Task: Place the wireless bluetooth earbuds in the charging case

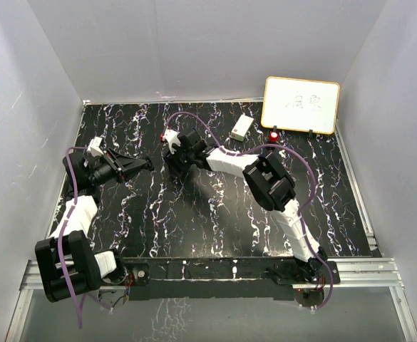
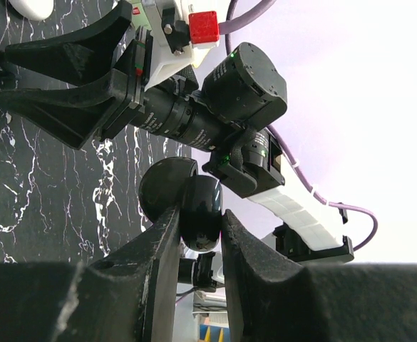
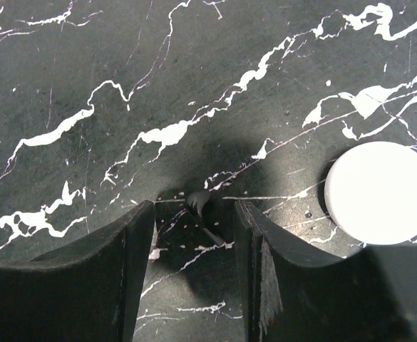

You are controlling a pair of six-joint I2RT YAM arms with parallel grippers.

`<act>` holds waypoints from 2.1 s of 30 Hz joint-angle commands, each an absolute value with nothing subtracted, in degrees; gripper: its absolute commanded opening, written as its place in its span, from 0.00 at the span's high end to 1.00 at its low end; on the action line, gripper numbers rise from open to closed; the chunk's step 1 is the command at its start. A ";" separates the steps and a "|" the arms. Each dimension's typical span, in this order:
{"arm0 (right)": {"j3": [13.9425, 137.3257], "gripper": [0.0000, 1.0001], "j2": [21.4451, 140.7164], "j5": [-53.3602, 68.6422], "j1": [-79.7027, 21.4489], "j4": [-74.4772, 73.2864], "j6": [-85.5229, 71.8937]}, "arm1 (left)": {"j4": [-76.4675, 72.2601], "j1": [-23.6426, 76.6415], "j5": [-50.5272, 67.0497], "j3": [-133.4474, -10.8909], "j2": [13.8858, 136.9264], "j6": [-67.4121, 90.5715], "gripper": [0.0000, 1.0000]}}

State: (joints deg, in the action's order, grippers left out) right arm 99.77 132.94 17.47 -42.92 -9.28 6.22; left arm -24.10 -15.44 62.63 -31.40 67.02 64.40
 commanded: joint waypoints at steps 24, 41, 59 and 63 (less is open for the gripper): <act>101.72 0.73 134.81 10.16 -44.31 -10.02 8.79 | -24.19 -18.43 66.47 -33.49 65.04 66.89 1.00; 92.76 0.88 126.10 19.47 -40.64 2.34 -0.12 | -24.27 -18.98 66.70 -32.87 65.63 66.20 1.00; 60.27 0.94 95.82 26.44 -33.31 40.13 -14.67 | -32.64 -12.18 66.29 -32.70 69.17 71.48 1.00; 57.00 0.95 90.15 25.75 -32.50 40.87 -14.31 | -36.48 -6.92 65.00 -33.53 71.85 73.20 1.00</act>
